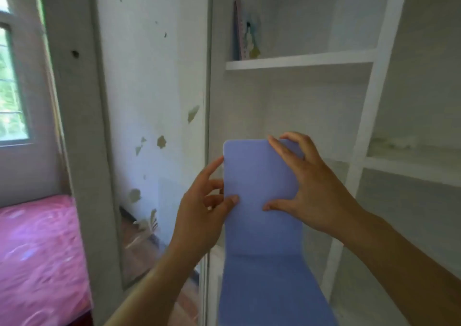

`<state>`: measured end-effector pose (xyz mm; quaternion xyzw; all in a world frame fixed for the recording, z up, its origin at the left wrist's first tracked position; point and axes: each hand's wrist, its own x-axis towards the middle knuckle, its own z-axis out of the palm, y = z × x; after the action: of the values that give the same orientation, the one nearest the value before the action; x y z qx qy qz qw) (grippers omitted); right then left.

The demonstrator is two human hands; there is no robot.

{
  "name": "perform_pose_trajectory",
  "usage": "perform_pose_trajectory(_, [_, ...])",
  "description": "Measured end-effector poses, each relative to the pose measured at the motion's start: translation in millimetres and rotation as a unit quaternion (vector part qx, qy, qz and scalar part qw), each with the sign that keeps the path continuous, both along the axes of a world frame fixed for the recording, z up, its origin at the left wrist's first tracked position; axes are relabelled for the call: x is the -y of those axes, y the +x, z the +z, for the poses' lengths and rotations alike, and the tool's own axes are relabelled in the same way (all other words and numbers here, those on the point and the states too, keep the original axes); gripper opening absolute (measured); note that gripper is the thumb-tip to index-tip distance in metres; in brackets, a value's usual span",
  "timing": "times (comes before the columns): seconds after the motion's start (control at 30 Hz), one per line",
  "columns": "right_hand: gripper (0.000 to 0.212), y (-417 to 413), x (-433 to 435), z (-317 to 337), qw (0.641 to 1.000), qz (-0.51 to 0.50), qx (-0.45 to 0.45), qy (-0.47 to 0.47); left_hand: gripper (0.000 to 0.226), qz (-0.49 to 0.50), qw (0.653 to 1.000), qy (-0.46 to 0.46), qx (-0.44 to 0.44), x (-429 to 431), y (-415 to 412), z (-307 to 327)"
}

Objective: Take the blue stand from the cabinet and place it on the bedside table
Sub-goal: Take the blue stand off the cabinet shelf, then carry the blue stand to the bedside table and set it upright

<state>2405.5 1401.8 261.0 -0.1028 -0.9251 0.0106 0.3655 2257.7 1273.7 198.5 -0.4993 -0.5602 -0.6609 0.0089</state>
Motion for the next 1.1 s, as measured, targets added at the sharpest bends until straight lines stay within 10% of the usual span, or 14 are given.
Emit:
perform_pose_trajectory(0.57, [0.098, -67, 264, -175, 0.891, 0.395, 0.123, -0.188, 0.067, 0.335, 0.916, -0.055, 0.213, 344, 84, -145])
perform_pose_trajectory(1.1, [0.076, -14, 641, -263, 0.719, 0.572, 0.315, -0.238, 0.052, 0.643, 0.7, 0.022, 0.31, 695, 240, -198])
